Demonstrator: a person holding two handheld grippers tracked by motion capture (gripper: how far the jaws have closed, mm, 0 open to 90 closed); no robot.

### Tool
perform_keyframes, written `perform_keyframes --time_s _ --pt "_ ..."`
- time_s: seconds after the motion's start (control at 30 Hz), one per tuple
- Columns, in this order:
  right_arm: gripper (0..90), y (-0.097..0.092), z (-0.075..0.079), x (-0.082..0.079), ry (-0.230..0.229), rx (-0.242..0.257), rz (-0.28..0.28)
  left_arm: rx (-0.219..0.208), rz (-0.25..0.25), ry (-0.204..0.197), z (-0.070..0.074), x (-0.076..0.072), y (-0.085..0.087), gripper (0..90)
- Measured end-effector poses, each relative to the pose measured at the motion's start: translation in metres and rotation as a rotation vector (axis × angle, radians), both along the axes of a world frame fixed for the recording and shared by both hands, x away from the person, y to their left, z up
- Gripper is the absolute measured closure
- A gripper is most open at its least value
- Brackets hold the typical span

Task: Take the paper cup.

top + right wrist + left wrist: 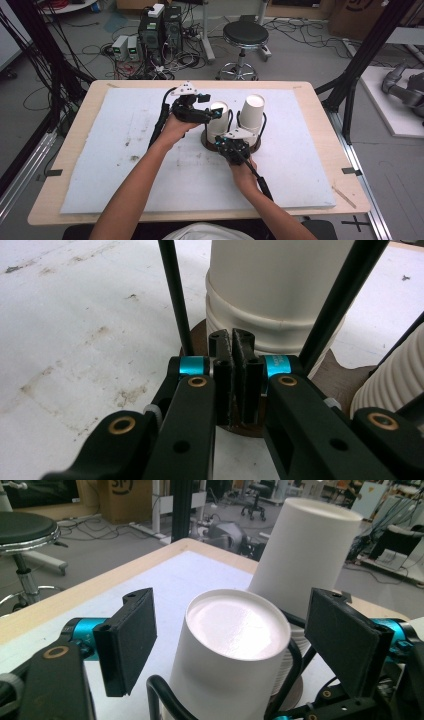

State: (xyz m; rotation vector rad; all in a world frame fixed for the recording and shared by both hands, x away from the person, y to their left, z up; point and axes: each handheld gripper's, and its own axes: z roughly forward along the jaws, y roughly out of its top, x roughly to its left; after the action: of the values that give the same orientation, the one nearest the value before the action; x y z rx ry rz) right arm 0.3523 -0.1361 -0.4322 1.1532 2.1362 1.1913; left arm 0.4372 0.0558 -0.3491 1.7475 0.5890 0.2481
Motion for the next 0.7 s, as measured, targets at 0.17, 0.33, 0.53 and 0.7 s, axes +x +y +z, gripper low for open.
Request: perform_keyframes --time_s 0.17,0.33,0.53,0.7 --pt "88.1 0.0 0.0 0.0 0.001 0.006 0.0 0.012 -0.014 0.002 -0.004 0.002 -0.006 20.8" --pt "88.2 0.0 0.0 0.0 0.002 0.003 0.001 0.026 -0.018 0.006 -0.006 0.003 -0.011 22.2" --pt "88.1 -0.001 0.0 0.001 0.009 0.008 0.007 0.061 -0.025 -0.001 -0.008 0.003 -0.013 32.7" --pt "88.1 -0.001 0.0 0.001 0.007 0.006 0.008 0.078 -0.023 -0.011 -0.006 0.002 -0.013 33.8"
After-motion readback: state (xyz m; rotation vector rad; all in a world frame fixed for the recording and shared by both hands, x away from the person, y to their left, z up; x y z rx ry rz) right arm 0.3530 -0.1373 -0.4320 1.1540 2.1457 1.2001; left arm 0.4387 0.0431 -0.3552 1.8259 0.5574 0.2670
